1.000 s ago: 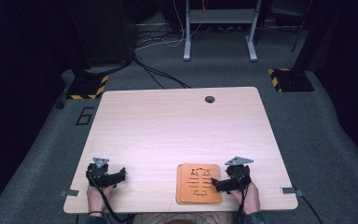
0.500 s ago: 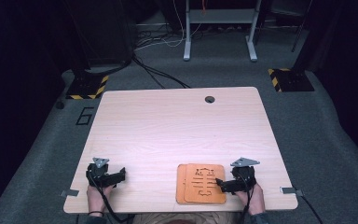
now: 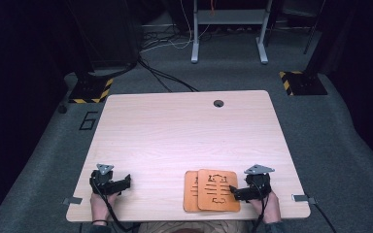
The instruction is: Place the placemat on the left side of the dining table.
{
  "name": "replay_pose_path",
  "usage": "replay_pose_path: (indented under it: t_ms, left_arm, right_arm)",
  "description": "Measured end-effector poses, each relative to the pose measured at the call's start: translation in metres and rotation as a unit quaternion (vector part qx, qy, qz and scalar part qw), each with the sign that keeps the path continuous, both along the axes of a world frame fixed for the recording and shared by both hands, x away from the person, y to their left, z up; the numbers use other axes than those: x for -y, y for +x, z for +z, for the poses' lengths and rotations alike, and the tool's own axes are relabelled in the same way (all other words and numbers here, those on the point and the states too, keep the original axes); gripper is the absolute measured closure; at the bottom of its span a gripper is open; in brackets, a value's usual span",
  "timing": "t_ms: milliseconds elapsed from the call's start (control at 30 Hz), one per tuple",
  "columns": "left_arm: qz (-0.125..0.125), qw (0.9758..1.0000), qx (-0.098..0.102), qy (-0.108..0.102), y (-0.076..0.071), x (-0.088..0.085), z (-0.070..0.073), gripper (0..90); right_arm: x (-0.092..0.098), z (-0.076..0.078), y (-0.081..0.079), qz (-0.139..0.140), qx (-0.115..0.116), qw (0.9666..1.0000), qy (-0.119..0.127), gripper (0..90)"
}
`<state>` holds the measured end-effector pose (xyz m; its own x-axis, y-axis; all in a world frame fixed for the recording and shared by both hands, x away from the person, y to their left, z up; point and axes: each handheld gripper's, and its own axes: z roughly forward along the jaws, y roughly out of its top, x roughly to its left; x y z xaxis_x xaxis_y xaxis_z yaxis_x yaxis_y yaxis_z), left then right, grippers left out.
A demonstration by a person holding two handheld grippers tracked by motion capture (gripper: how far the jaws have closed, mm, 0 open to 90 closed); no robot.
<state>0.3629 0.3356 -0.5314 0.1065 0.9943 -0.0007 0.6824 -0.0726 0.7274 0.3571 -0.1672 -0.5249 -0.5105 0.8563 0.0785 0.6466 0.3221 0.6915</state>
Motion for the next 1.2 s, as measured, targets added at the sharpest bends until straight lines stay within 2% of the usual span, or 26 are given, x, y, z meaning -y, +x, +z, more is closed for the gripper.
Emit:
replay_pose_path:
  t_ms: [233,300,400,433,533,600,667,700,733,767,800,833,867,933,1100,1133,1167,1200]
  left_arm:
    - [0.003,1.0,-0.001,0.003,-0.001,0.001,0.001,5.1]
    - [0.001,1.0,-0.006,0.001,-0.001,0.003,0.001,4.9]
    - [-0.012,0.9998,-0.014,-0.003,-0.003,0.011,0.004,4.3]
    - [-0.018,0.9997,-0.013,-0.004,-0.003,0.013,0.005,4.3]
    - [-0.041,0.9989,-0.005,-0.024,-0.006,0.025,0.014,4.4]
    - [-0.063,0.9974,0.0,-0.036,-0.007,0.037,0.019,4.5]
    - [-0.07,0.9969,0.001,-0.036,-0.008,0.042,0.021,4.5]
    - [-0.079,0.996,0.0,-0.042,-0.008,0.046,0.022,4.5]
    - [-0.102,0.9933,-0.002,-0.054,-0.01,0.055,0.026,5.0]
    - [-0.102,0.9933,-0.002,-0.054,-0.01,0.055,0.026,5.3]
    - [-0.124,0.9902,-0.006,-0.064,-0.011,0.065,0.028,5.4]
    - [-0.124,0.9902,-0.006,-0.064,-0.011,0.065,0.028,5.4]
    - [-0.14,0.9878,-0.008,-0.068,-0.011,0.075,0.03,5.4]
    - [-0.158,0.9847,-0.008,-0.073,-0.011,0.086,0.032,5.3]
    - [-0.192,0.9787,-0.016,-0.072,-0.01,0.113,0.036,5.5]
    - [-0.203,0.9763,-0.017,-0.072,-0.01,0.121,0.037,5.7]
    - [-0.203,0.9763,-0.017,-0.072,-0.01,0.121,0.037,5.7]
    - [-0.215,0.9735,-0.019,-0.075,-0.01,0.13,0.038,5.8]
  right_arm:
    - [0.0,0.0,0.0,-0.002,0.0,1.0,0.001,0.0]
    - [-0.001,0.0,0.0,-0.003,-0.001,1.0,0.001,0.0]
    - [0.0,0.0,0.0,-0.003,0.002,1.0,0.001,0.0]
    - [0.0,0.0,0.0,-0.003,0.002,1.0,0.001,0.0]
    - [-0.001,0.0,0.0,-0.006,0.002,1.0,0.003,0.0]
    - [-0.001,0.0,-0.001,-0.011,0.002,0.9999,0.003,0.0]
    - [-0.001,-0.001,-0.001,-0.01,0.004,0.9999,0.004,0.0]
    - [-0.001,-0.001,-0.001,-0.01,0.004,0.9999,0.004,0.0]
    - [-0.001,-0.001,-0.001,-0.01,0.003,0.9999,0.004,0.0]
    - [-0.001,-0.001,-0.001,-0.01,0.003,0.9999,0.004,0.0]
    - [-0.001,-0.001,-0.001,-0.011,0.004,0.9999,0.004,0.0]
    - [-0.001,-0.001,-0.001,-0.011,0.004,0.9999,0.004,0.0]
    - [-0.001,-0.001,-0.001,-0.011,0.004,0.9999,0.004,0.0]
    - [-0.001,-0.001,-0.001,-0.012,0.005,0.9999,0.004,0.0]
    - [-0.001,-0.001,-0.001,-0.012,0.005,0.9999,0.004,0.0]
    - [-0.001,-0.001,-0.001,-0.012,0.006,0.9999,0.004,0.0]
    - [-0.001,-0.001,-0.001,-0.012,0.006,0.9999,0.004,0.0]
    - [-0.001,-0.001,-0.001,-0.013,0.005,0.9999,0.004,0.0]
